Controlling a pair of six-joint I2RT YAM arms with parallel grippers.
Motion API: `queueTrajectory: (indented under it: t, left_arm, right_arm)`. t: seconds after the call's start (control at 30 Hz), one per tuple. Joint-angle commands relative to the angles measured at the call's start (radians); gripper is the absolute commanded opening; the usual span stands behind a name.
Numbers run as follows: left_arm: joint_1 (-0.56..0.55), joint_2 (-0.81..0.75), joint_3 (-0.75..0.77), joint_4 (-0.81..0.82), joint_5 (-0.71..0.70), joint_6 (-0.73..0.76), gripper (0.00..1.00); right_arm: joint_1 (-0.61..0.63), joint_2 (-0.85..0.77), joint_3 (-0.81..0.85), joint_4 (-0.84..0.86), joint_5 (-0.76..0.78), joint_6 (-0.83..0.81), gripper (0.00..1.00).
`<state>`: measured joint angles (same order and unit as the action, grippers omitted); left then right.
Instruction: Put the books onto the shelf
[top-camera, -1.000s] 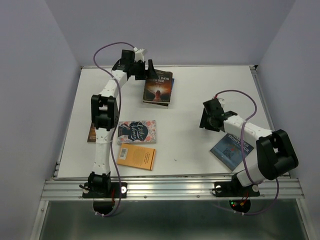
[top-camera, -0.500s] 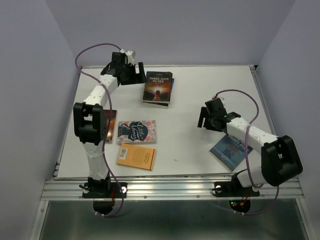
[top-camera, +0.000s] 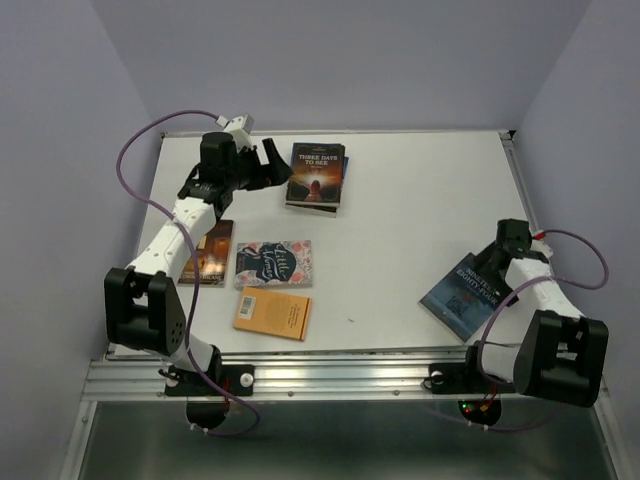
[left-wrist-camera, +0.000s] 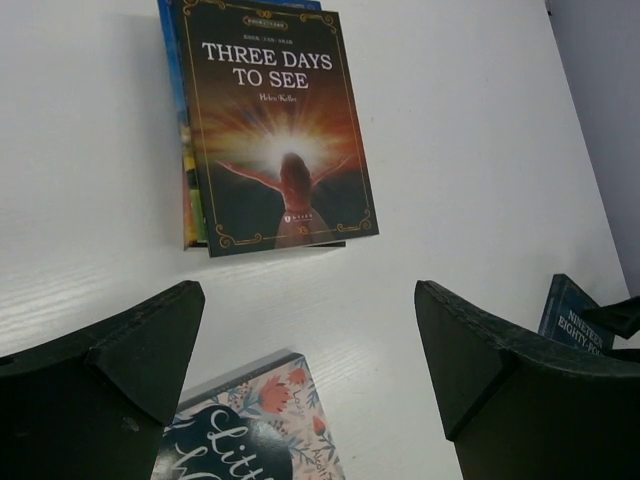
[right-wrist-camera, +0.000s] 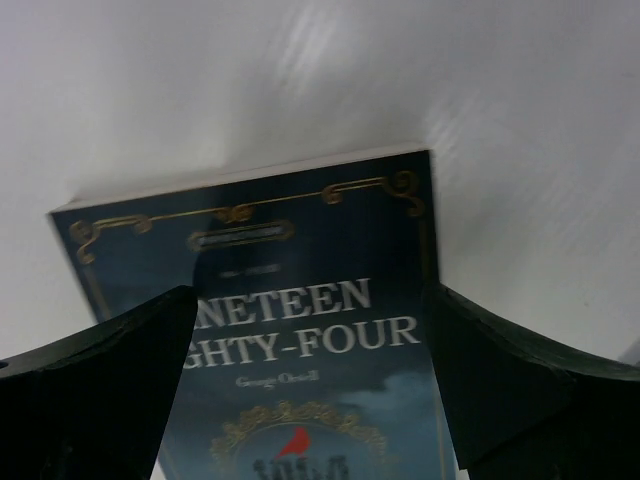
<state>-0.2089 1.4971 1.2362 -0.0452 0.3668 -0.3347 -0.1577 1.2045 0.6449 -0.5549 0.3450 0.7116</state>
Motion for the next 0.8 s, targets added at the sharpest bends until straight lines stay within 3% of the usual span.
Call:
queueTrajectory:
  t: [0.0,0.13,0.23,0.27,0.37,0.63,0.77]
  left_arm:
    - [-0.015,0.002,-0.018,0.096,0.064,-0.029,0.99]
    - [-0.033,0.038,0.002,0.103,0.093,-0.029,0.99]
    - [-0.06,0.067,0.012,0.116,0.112,-0.026,0.99]
    - [-0.079,0.087,0.019,0.116,0.119,-0.017,0.99]
    - [-0.133,0.132,0.042,0.114,0.15,0.006,0.99]
    - [-0.291,0.25,0.1,0.108,0.23,0.026,0.99]
    - [-0.34,0.311,0.121,0.113,0.279,-0.001,0.95]
  right_arm:
    - [-0.156,-0.005,-0.017,-0.033,-0.032,0.019,1.0]
    - [-0.183,0.067,-0.033,0.006,-0.081,-0.018,1.0]
    - [-0.183,0.109,-0.079,0.136,-0.385,-0.128,1.0]
    - [-0.183,0.109,-0.094,0.22,-0.564,-0.144,1.0]
    - [-0.151,0.107,-0.122,0.312,-0.769,-0.167,1.0]
    - [0.062,0.138,-0.085,0.424,-0.84,-0.086,1.0]
    - [0.101,0.136,-0.07,0.464,-0.844,-0.038,1.0]
